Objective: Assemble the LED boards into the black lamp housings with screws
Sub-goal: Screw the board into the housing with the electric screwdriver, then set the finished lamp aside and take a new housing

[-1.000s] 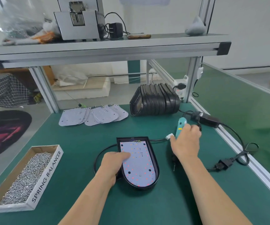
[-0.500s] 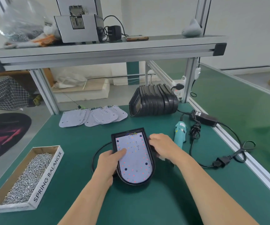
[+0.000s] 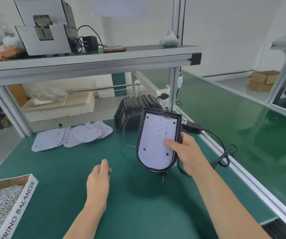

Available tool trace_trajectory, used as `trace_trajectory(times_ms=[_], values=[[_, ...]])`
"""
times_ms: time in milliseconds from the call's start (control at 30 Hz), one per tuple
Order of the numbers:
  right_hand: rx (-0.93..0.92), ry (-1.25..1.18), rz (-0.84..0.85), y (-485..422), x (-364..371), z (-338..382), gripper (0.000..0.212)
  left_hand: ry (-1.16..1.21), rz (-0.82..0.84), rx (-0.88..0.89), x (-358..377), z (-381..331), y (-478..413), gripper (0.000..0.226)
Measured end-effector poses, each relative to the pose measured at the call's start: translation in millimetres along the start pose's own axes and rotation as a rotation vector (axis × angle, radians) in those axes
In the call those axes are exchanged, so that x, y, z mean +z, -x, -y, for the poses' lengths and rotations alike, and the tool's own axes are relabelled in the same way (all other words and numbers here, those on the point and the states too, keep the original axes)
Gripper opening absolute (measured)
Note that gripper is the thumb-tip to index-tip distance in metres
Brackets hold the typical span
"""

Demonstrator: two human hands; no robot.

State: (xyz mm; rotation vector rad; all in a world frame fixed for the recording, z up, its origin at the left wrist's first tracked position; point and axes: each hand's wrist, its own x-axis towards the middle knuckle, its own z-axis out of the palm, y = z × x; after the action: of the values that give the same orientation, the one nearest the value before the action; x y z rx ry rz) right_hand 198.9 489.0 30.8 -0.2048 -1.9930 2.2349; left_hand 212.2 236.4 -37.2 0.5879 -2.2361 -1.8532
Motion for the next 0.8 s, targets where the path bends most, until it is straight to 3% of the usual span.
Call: trace_trajectory(times_ms=[167,533,800], values=[[-0.108,-0.087,-0.229,-4,-65,18,0.030,-0.142,-0.009,0.099,5,20,-7,0.033],[-0.144,-0.112,-0.658,15,-201,16,0.030,-0.268,-0.037,0.242,7,28,-19,0.030],[-0.086,-0.078,-1.093,35,-299,-6,0.033,-0.205,-0.045,0.255,12,39,-29,0.029]])
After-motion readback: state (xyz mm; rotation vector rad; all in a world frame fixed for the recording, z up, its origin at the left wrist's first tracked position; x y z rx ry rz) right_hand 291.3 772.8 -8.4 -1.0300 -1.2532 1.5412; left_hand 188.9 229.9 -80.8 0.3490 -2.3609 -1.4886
